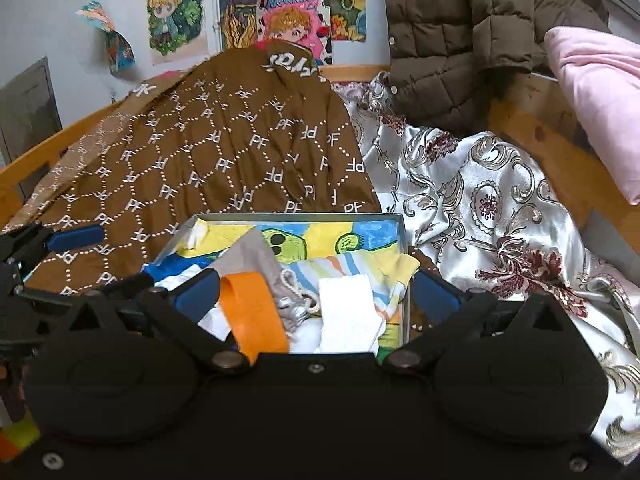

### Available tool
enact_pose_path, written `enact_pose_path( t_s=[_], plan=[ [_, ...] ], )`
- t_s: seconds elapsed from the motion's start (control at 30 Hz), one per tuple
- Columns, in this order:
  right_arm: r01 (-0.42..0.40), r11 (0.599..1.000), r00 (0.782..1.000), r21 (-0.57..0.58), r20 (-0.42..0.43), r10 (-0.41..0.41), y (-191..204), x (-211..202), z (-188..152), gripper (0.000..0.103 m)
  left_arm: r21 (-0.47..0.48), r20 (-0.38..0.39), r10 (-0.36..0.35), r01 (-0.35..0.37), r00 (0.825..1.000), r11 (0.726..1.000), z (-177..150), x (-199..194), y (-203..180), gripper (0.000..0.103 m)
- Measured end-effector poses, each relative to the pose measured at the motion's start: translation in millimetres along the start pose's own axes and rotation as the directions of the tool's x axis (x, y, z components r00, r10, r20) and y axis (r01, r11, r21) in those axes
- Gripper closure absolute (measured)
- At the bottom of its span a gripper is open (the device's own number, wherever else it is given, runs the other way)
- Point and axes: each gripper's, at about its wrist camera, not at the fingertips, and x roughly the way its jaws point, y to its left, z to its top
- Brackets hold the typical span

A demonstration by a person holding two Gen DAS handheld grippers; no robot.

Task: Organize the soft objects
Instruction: 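Raise both open tools from the tray and move back over the pile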

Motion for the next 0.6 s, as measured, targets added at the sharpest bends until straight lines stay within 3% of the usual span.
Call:
enact_pose_path(
  t_s=[0.17,0.6],
  plan=[
    [-0.010,1.000,1.000,-0.016,0.023,0.010,12,-42,-7,0.001,-0.091,0.010,-0.016,0.017,1.000,0.996,3,-36,14,0.015],
    [-0.080,0.996,0.993,-0.026,0.086,0.082,66,-157,-45,0.001,-0.130,0.057,0.015,-0.008,0.998,0.991,-11,-136,12,0.012]
  ],
)
